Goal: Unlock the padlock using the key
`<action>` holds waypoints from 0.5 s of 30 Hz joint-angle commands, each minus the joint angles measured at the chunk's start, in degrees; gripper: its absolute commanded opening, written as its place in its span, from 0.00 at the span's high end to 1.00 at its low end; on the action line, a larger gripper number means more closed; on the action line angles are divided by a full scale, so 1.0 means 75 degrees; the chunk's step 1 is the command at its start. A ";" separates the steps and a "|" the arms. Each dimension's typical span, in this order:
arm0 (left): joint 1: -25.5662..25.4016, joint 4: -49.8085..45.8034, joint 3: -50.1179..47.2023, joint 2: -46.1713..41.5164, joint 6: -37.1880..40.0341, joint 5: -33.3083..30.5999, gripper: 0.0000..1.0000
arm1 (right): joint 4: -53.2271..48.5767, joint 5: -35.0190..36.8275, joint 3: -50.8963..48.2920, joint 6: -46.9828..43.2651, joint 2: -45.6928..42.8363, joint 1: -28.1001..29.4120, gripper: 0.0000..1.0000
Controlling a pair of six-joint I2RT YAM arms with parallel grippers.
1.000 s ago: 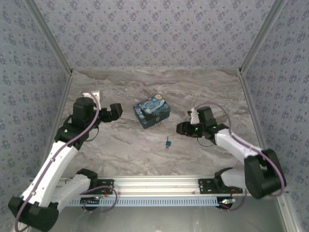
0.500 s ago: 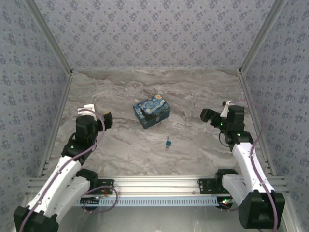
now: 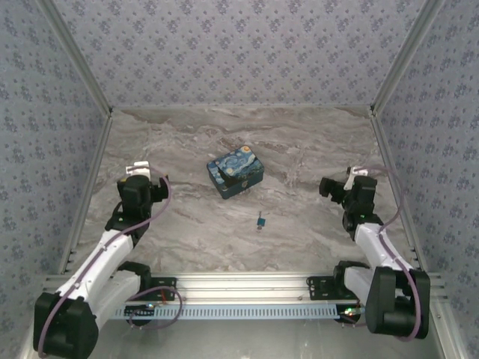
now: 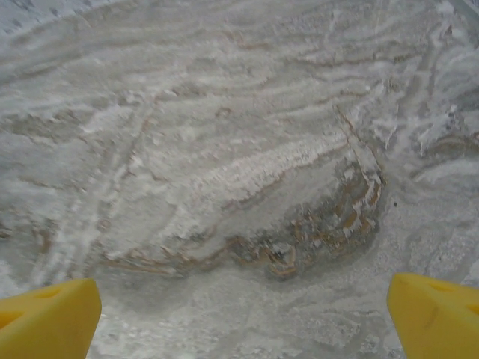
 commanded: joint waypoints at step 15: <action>0.0744 0.1755 -0.0417 0.1219 0.0131 0.0907 0.01 | 0.5521 0.0050 -0.0456 -0.0927 0.3411 0.0068 0.00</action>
